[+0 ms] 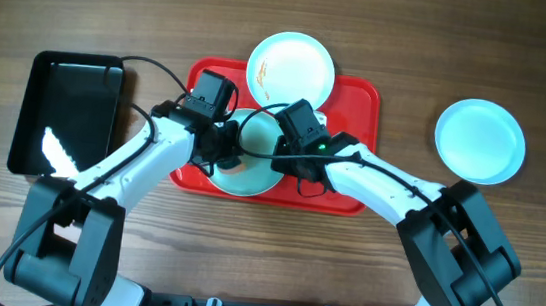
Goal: Clean dirty plates on tray and stack at the side
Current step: 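Scrub the sauce smear on the plate with the left gripper's sponge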
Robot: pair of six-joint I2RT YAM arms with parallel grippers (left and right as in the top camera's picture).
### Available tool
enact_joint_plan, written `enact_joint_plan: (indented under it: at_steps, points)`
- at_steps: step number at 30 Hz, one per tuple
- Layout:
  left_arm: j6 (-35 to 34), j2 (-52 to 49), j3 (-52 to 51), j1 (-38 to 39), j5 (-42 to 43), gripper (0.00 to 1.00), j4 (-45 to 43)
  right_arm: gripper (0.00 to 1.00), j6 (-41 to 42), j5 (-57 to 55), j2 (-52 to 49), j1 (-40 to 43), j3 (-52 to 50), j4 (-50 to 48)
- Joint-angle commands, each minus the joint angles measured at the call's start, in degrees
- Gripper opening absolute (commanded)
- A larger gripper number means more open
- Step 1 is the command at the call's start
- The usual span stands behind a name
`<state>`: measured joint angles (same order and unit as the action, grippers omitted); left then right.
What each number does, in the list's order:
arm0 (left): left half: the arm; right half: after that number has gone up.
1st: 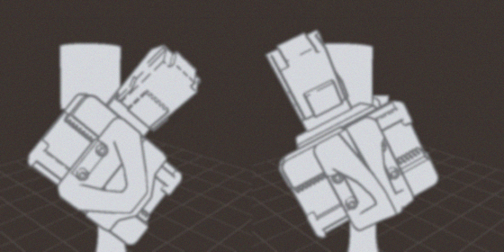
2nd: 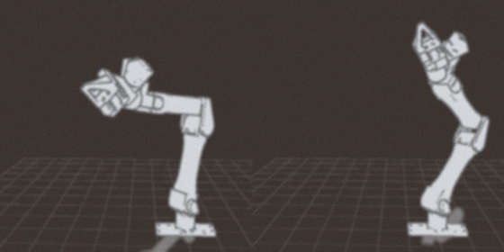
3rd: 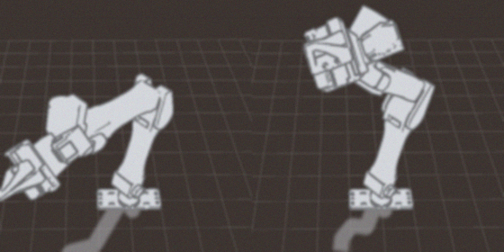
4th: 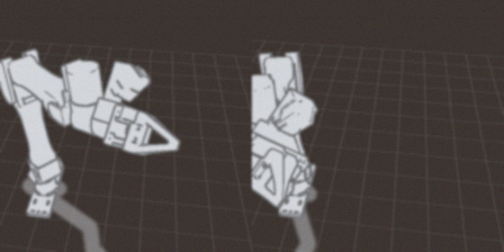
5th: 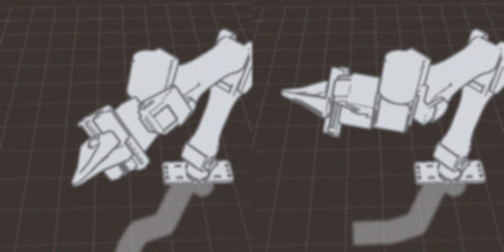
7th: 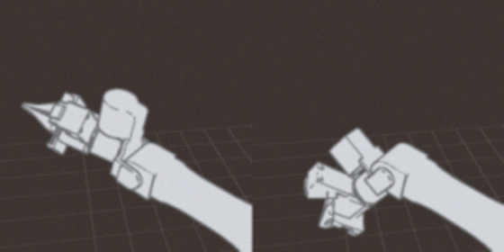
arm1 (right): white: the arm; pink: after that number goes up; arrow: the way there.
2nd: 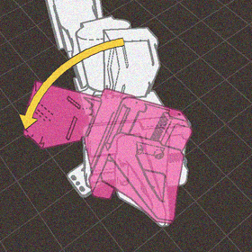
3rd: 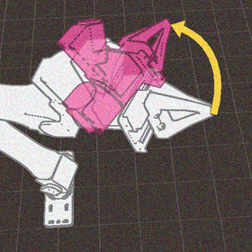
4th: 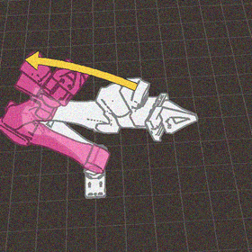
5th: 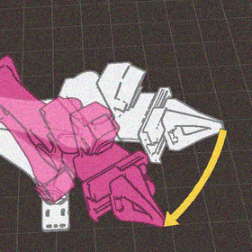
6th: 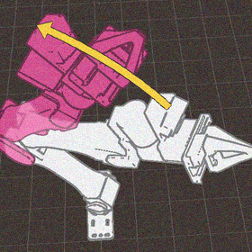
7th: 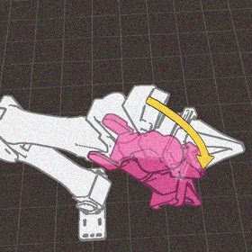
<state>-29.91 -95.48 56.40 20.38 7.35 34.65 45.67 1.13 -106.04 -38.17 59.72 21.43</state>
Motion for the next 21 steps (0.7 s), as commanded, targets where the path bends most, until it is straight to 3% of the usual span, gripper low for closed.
enact_joint_plan:
  at_steps: [1, 21]
  points:
    - [-0.8, -0.5, -0.4, 1.4, 0.4, 0.04, -1.3, 0.04, 0.8, -3.7, 0.6, 0.2, -0.6, 0.5]
    - [-2.1, -8.3, -0.4, 5.3, -1.4, 0.04, -3.2, 0.04, 0.8, -3.7, 0.6, 0.2, -0.6, 1.0]
